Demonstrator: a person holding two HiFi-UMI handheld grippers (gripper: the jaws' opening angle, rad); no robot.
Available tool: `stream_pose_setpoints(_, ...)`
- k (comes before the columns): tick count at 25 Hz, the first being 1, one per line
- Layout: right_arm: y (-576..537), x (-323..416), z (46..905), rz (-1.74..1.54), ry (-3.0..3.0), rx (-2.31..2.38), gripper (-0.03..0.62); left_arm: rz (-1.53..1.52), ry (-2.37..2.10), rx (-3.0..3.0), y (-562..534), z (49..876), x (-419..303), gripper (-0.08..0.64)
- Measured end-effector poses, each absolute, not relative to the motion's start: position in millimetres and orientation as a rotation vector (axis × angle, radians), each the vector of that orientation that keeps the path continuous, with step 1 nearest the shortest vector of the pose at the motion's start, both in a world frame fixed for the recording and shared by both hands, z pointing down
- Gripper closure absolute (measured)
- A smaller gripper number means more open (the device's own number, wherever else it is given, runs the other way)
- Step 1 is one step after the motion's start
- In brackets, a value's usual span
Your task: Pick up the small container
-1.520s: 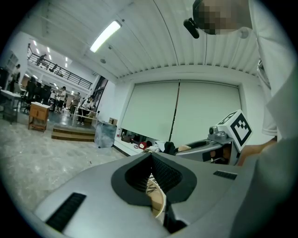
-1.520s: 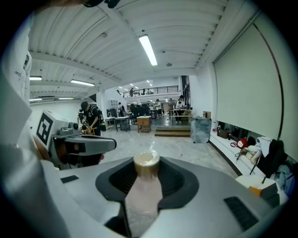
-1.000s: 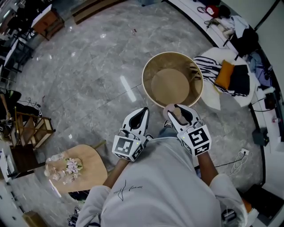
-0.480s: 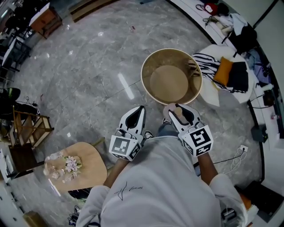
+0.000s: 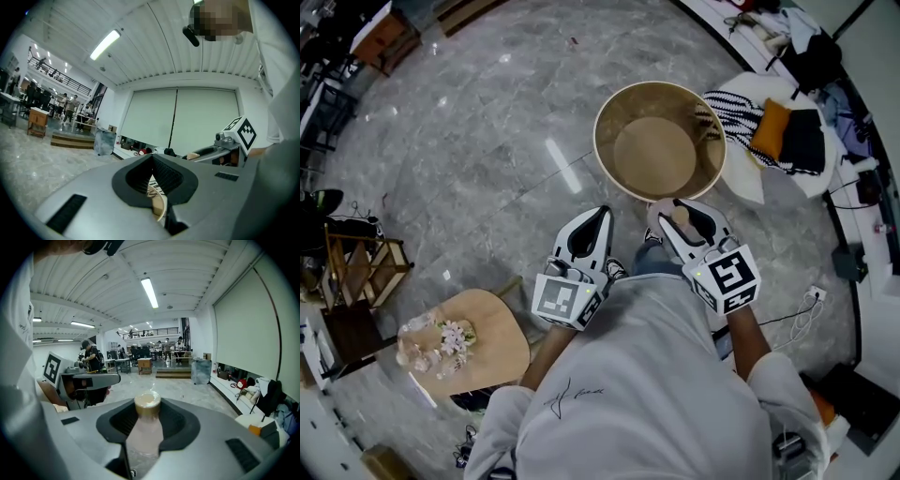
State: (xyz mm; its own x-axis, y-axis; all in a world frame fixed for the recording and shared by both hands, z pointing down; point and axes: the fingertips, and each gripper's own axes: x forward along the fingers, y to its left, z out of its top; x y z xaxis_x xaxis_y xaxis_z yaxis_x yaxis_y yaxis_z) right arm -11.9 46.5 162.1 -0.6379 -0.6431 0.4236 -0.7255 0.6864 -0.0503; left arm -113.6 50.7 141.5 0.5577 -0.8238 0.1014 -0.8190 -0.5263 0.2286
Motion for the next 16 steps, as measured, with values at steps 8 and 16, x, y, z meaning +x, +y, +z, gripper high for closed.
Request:
stream_pose_setpoints(8, 46.1, -13.2, 156.4, 0.291, -2.532, 1.033, 0.453, -0.023, -1.364, 2.540, 53.8, 141.8, -117.2, 0.545)
stream_pose_setpoints(16, 33.8, -19.3, 153.6, 0.239, -2.549, 1.000, 0.453, -0.047, -1.390, 2.553, 45.4, 140.7, -123.1, 0.544)
